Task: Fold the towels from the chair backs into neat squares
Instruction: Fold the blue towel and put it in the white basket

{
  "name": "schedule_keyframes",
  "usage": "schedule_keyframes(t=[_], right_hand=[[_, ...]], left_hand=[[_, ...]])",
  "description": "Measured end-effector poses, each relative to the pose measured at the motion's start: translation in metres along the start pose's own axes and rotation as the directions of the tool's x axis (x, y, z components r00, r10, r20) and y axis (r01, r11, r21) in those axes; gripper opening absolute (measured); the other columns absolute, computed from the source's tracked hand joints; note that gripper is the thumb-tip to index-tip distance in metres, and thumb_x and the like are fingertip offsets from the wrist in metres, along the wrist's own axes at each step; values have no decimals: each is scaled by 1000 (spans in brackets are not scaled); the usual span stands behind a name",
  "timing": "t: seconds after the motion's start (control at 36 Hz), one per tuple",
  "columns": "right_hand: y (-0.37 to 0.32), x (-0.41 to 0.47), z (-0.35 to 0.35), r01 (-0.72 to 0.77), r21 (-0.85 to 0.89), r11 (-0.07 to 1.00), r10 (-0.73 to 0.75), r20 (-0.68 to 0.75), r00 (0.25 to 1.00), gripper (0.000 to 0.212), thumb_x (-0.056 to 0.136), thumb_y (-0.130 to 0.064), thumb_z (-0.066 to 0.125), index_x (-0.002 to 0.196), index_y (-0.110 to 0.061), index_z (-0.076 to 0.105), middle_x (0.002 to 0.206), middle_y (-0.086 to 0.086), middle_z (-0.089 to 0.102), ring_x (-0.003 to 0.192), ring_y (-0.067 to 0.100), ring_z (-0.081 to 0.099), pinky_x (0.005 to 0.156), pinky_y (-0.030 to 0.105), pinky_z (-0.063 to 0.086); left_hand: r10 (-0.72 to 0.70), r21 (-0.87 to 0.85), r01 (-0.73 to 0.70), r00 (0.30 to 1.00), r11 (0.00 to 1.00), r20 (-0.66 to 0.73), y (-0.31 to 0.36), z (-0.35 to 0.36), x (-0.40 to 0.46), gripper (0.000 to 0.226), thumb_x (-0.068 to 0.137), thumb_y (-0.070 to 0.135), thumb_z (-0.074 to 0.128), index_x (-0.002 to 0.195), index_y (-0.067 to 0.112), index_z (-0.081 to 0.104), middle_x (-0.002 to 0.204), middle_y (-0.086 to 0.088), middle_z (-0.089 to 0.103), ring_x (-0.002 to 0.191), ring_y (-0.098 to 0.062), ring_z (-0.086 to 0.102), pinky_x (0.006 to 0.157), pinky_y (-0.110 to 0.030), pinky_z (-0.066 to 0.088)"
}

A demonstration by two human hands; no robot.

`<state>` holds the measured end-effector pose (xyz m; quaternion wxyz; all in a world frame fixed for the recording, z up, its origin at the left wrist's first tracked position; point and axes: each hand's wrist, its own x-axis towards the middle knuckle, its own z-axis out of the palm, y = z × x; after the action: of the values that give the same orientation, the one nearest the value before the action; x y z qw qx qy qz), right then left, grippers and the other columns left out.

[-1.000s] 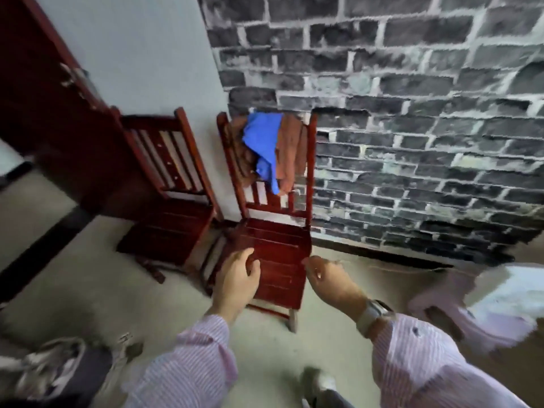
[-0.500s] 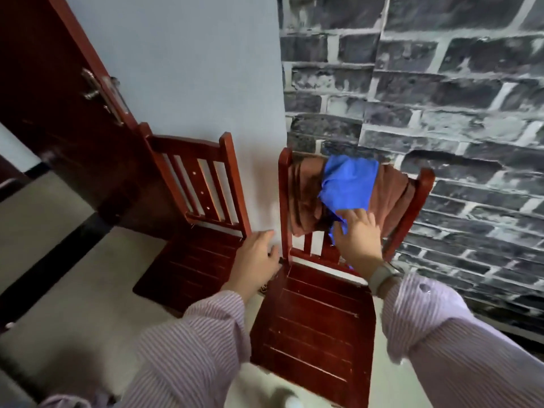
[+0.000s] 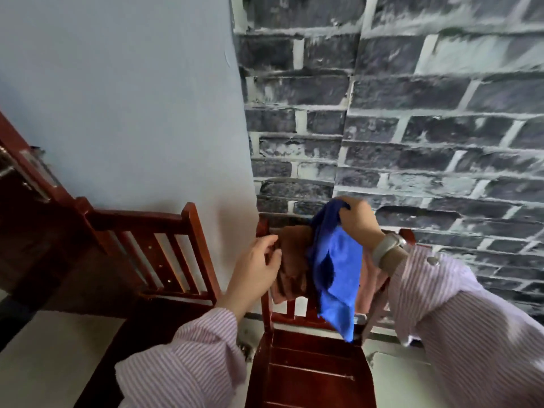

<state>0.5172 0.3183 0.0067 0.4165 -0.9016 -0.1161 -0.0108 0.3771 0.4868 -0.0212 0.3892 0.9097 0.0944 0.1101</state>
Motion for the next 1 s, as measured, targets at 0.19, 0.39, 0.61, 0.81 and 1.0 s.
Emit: schedule_keyframes(t=[0.19, 0.39, 0.61, 0.81, 1.0], right_hand=[[-72, 1, -90, 72, 522, 850, 65, -238, 969, 38, 83, 13, 31, 69, -12, 56, 64, 8, 56, 63, 18, 54, 56, 29, 54], [-145, -55, -181, 476, 711, 517, 9, -561, 828, 38, 87, 11, 29, 78, -10, 59, 58, -4, 64, 60, 8, 61, 56, 19, 51], [-78, -119, -205, 314, 438, 842, 203, -798, 567, 32, 88, 4, 34, 73, -14, 56, 59, 1, 56, 47, 0, 53, 42, 16, 43], [19, -180, -225, 20, 465, 885, 404, -788, 465, 28, 85, 0, 41, 66, -12, 57, 43, -4, 51, 43, 11, 44, 44, 23, 36], [-3, -216, -290, 159, 262, 952, 218, -944, 247, 17, 77, -9, 42, 79, -10, 59, 65, -2, 52, 58, 1, 43, 59, 23, 39]], left_hand=[[195, -296, -176, 980, 939, 33, 59, -4, 52, 52, 75, 39, 63, 121, 17, 52, 111, 6, 51, 106, -19, 56, 90, -31, 46], [529, -424, -492, 848, 760, -34, 146, -16, 65, 69, 64, 44, 66, 125, 22, 42, 122, 9, 48, 113, -1, 46, 95, -13, 37], [539, -556, -369, 824, 745, 175, 182, 0, 51, 19, 85, -6, 52, 81, 13, 54, 75, 3, 54, 74, -10, 50, 59, -6, 38], [603, -611, -250, 637, 751, 480, 199, 33, 20, 23, 70, 46, 66, 82, 27, 65, 83, 8, 69, 81, -8, 61, 79, -30, 47], [714, -467, -579, 674, 668, 186, 284, 44, -1, 14, 75, 31, 72, 78, 21, 62, 78, 2, 66, 72, -14, 61, 66, -30, 47]])
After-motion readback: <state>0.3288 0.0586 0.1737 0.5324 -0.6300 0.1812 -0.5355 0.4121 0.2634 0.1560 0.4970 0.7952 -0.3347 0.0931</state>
